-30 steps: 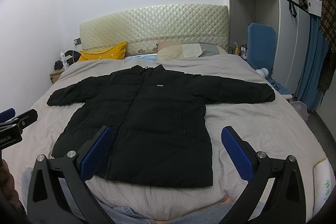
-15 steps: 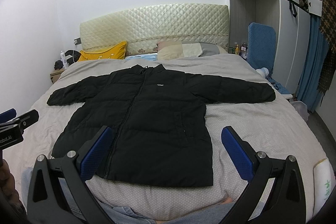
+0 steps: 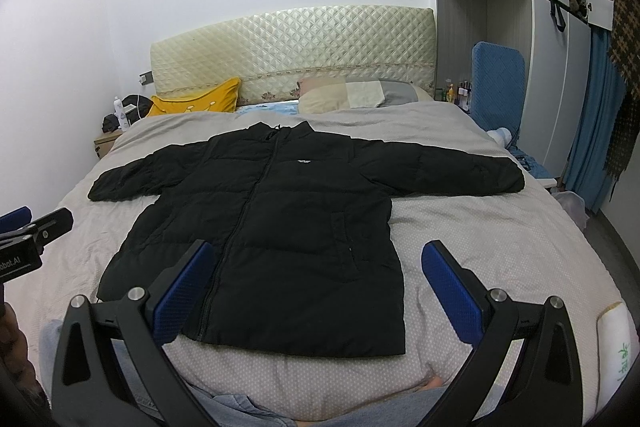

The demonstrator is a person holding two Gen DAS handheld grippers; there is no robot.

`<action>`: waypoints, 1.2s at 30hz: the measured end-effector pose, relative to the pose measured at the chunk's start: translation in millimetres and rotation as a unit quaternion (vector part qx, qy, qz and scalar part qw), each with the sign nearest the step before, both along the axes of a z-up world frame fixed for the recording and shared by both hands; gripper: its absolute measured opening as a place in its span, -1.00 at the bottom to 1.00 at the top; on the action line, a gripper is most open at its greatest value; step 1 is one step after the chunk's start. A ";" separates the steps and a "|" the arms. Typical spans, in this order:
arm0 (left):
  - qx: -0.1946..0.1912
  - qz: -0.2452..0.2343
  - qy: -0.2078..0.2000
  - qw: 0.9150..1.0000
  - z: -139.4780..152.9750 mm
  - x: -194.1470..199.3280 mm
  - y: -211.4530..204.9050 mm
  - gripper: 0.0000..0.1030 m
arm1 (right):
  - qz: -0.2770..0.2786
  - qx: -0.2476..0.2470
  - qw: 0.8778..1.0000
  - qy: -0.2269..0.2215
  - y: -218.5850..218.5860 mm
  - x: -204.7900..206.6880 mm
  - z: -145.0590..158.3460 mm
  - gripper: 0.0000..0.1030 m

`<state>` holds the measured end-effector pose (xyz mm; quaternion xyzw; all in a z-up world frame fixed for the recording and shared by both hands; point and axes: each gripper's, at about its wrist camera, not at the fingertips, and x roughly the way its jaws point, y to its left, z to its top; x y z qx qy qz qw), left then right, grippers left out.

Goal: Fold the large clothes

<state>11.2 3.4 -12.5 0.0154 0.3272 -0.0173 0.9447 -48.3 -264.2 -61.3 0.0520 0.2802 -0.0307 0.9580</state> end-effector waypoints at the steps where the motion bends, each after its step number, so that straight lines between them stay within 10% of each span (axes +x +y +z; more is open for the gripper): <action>1: -0.004 -0.002 0.003 1.000 -0.5 1.4 0.3 0.99 | 0.001 0.001 1.000 0.000 -0.1 -0.3 -0.3 1.00; 36: -0.029 -0.058 -0.032 0.997 -3.5 173.2 -3.7 0.98 | -0.036 -0.022 0.999 -0.031 -70.3 141.9 -11.3 1.00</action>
